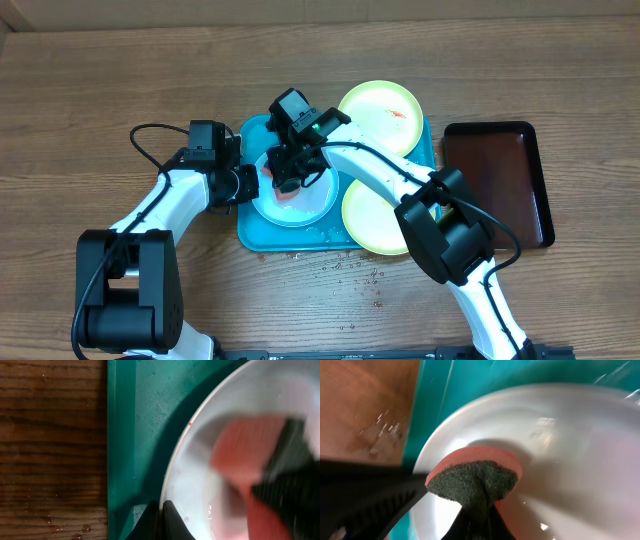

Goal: Clean dirty plates on tray and stack at the side

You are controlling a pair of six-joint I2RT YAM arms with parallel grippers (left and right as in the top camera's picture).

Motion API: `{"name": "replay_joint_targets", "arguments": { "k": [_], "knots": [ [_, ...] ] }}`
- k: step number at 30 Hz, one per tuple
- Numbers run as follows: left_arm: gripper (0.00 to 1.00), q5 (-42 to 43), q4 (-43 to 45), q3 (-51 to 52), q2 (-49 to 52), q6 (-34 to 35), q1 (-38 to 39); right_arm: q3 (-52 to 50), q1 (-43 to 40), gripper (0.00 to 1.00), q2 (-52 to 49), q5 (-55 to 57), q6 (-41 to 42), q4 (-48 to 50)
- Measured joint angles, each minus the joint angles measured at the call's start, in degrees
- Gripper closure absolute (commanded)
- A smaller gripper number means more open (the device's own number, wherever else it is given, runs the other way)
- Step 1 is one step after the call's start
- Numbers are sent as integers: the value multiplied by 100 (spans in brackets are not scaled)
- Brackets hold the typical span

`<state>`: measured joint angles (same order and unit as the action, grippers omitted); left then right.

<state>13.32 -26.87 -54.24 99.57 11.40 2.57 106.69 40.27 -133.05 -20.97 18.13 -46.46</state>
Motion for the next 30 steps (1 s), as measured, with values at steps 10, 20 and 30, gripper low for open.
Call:
{"name": "replay_joint_targets", "arguments": {
  "k": [10, 20, 30],
  "knots": [
    [96, -114, -245, -114, -146, -326, 2, -63, -990, 96, 708, -581, -17, -374],
    [96, -1373, -507, -251, -1344, -452, 256, 26, -2710, 96, 3309, -573, -20, -990],
    [96, -4238, -527, -251, -2085, -455, 1943, 4, -3338, 96, 3324, -214, -192, -1729]
  ]
}}
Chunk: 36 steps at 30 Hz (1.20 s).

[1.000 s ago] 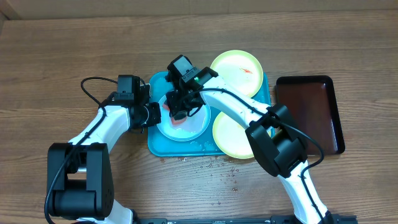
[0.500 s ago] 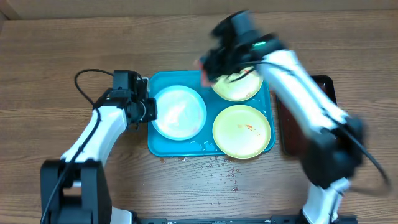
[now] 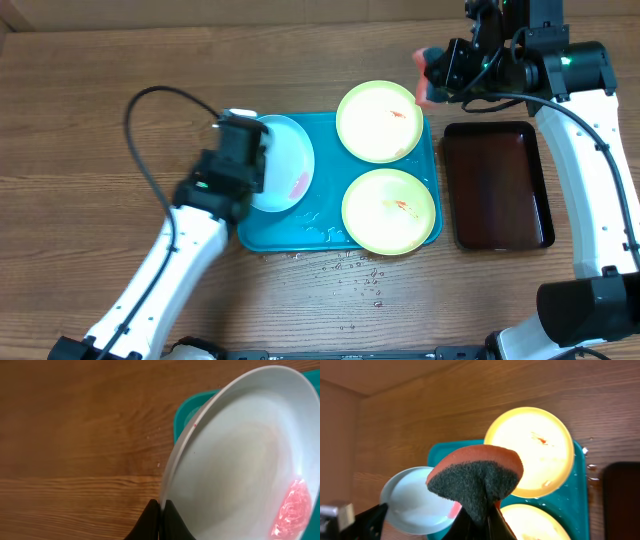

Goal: Clean dirty plates on tray and stack at the side

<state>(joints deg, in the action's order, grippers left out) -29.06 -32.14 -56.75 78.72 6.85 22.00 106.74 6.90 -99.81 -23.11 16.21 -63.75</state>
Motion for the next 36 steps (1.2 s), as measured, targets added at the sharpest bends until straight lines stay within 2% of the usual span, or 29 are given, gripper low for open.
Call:
{"name": "replay_joint_targets", "arguments": {
  "k": [6, 7, 14, 19, 24, 29, 31, 36],
  "knots": [
    [96, -2124, 94, 0, 4, -2, 1263, 0, 0, 96, 0, 173, -66, -63],
    [96, -2706, 164, 0, 4, -2, 1545, 0, 0, 96, 0, 205, -81, -63],
    [96, -4627, 487, -2, 4, -103, 2387, 0, 0, 96, 0, 249, -103, -96],
    [96, -5381, 791, -4, 4, -380, 2680, 0, 0, 96, 0, 258, -107, -144],
    [96, -5648, 820, -4, 4, -514, 2702, 0, 0, 96, 0, 260, -105, -164],
    [96, -5460, 798, -4, 4, -560, 2704, 0, 0, 96, 0, 260, -107, -179],
    [96, -5062, 737, -4, 4, -560, 2697, 0, 0, 96, 0, 264, -109, -179],
    [96, -3209, 140, -24, 4, -229, 2282, 0, 0, 96, 0, 289, -109, -186]
  ]
}}
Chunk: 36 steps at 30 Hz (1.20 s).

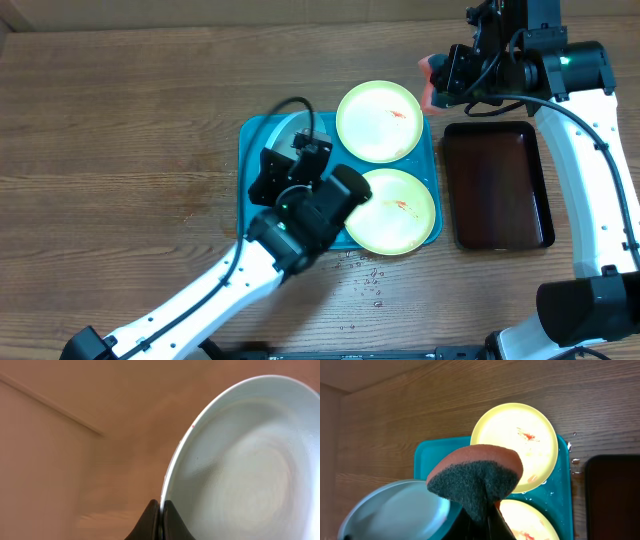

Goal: Clean dirty plates on tray and stack at the side
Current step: 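Lift the white plate and set it on the table left of tray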

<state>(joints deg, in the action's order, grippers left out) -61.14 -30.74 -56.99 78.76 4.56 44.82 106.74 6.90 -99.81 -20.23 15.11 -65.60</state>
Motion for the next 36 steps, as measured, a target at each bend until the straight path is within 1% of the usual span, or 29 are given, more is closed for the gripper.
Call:
{"name": "replay_joint_targets", "arguments": {
  "k": [4, 7, 11, 15, 18, 21, 26, 29, 36],
  "knots": [
    [96, 1552, -393, -2, 0, 507, -894, 0, 0, 96, 0, 15, 0, 0],
    [96, 2702, -485, -4, 0, 730, -1818, 0, 0, 96, 0, 33, -13, 0],
    [96, 4350, -487, -4, 0, 909, -3390, 0, 0, 96, 0, 55, -13, 2],
    [96, 5547, -487, -4, 0, 1045, -4983, 0, 0, 96, 0, 74, -13, -2],
    [96, 5969, -485, -4, 0, 1158, -5976, 0, 0, 96, 0, 76, -15, 0],
    [96, 6161, -476, -2, 9, 1405, -6894, 0, 0, 96, 0, 76, -15, -2],
    [96, 6284, -251, 63, 225, 1810, -7866, 0, 0, 96, 0, 76, -17, -2],
    [96, 6330, -92, 122, 636, 1937, -8078, 0, 0, 96, 0, 76, -11, -2],
    [96, 6454, 87, 162, 1781, 1998, -8081, 0, 0, 96, 0, 76, -11, -4]
  ]
}}
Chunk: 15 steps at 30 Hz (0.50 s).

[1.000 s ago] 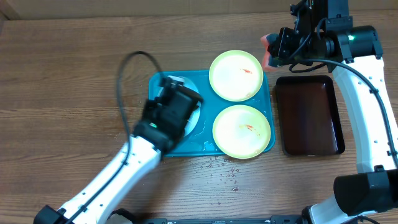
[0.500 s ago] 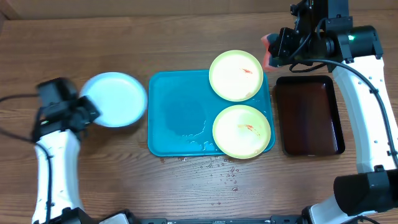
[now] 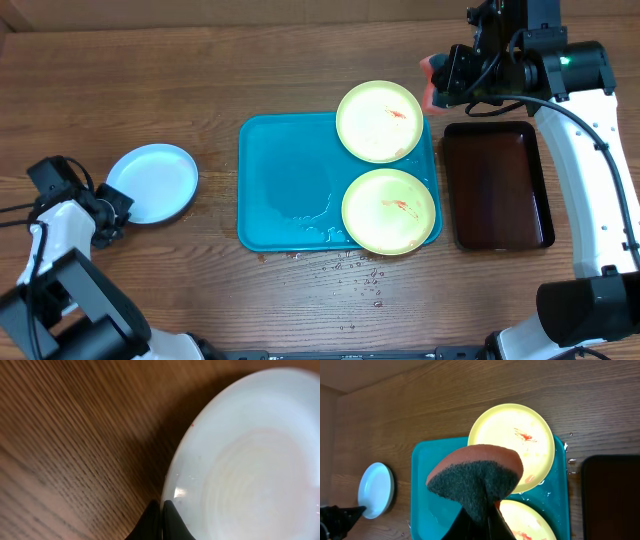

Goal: Clean dirty plates on tray and stack at the side
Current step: 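Lift the white plate and set it on the table left of tray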

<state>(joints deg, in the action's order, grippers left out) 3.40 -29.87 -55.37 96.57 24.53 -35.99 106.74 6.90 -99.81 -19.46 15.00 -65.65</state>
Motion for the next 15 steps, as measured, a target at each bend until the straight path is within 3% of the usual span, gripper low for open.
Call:
{"name": "replay_joint_targets", "arguments": {
  "k": [4, 6, 9, 12, 15],
  "knots": [
    [85, 35, -4, 24, 278, 15, 0, 0, 0, 96, 0, 0, -7, -46],
    [73, 46, -20, 33, 289, 44, 0, 0, 0, 96, 0, 4, -4, -46],
    [46, 92, -28, 33, 289, -17, 0, 0, 0, 96, 0, 20, -4, -44],
    [36, 221, -208, -31, 289, -229, 0, 0, 0, 96, 0, 22, -4, -48],
    [34, 409, -706, -367, 289, -448, 0, 0, 0, 96, 0, 26, -2, -48]
  ]
}}
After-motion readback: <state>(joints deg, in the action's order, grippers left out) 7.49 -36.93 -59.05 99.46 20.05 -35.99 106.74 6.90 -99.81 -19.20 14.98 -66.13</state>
